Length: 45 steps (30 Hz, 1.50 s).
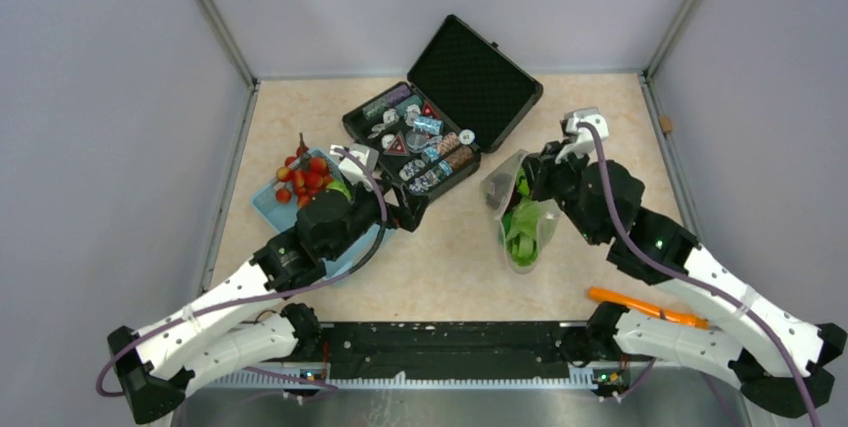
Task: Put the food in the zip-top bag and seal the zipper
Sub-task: Adjust the zipper food storage bag at the center of the board.
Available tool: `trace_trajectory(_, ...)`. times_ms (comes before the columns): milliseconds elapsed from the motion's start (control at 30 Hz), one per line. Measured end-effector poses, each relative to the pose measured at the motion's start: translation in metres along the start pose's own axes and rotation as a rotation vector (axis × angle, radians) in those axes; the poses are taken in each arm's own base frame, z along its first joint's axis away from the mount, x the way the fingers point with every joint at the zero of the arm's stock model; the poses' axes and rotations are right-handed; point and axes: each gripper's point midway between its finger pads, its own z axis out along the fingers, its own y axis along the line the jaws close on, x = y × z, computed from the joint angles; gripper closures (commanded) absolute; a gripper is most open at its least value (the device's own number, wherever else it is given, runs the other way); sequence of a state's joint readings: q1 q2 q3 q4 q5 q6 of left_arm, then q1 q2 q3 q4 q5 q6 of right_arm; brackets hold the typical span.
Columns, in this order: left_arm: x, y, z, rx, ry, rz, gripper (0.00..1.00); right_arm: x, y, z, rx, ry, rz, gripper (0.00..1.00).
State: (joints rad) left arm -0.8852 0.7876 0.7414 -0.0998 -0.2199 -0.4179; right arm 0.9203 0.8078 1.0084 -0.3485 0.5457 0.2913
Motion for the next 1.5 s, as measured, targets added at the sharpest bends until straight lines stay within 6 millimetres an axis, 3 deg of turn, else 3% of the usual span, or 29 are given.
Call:
trace_trajectory(200,0.000,0.008,0.001,-0.045,-0.009,-0.012,0.01,-0.014,0.013,0.019,0.027,0.059,-0.074,0.98)
trace_trajectory(400,0.008,0.014,0.000,-0.067,0.008,-0.017,0.01,0.040,-0.004,0.034,0.115,0.201,-0.173,1.00)
trace_trajectory(500,0.011,0.003,0.000,-0.006,0.030,-0.019,0.01,0.069,-0.006,0.045,0.157,0.289,-0.196,1.00)
trace_trajectory(600,0.020,-0.020,0.002,0.116,0.081,-0.021,0.01,0.080,-0.003,0.047,0.145,0.314,-0.188,1.00)
trace_trajectory(667,0.029,-0.036,0.006,0.197,0.134,-0.017,0.02,0.076,0.002,0.046,0.119,0.298,-0.162,1.00)
trace_trajectory(767,0.043,-0.048,0.015,0.255,0.208,-0.012,0.08,0.062,0.013,0.043,0.059,0.254,-0.108,1.00)
trace_trajectory(933,0.062,-0.041,0.028,0.211,0.277,-0.007,0.22,0.051,0.027,0.040,-0.010,0.223,-0.054,1.00)
trace_trajectory(1033,0.064,-0.037,0.037,0.176,0.289,-0.011,0.36,0.055,0.030,0.039,-0.028,0.228,-0.037,1.00)
trace_trajectory(1100,0.062,-0.038,0.041,0.165,0.287,-0.021,0.53,0.058,0.031,0.038,-0.041,0.233,-0.027,1.00)
trace_trajectory(1167,0.060,-0.038,0.044,0.155,0.286,-0.036,0.63,0.059,0.033,0.038,-0.050,0.233,-0.019,1.00)
trace_trajectory(1367,0.058,-0.029,0.047,0.099,0.267,-0.037,0.76,0.059,0.040,0.038,-0.085,0.232,0.005,1.00)
trace_trajectory(1500,0.051,-0.020,0.044,0.047,0.238,-0.031,0.78,0.057,0.046,0.037,-0.112,0.228,0.019,1.00)
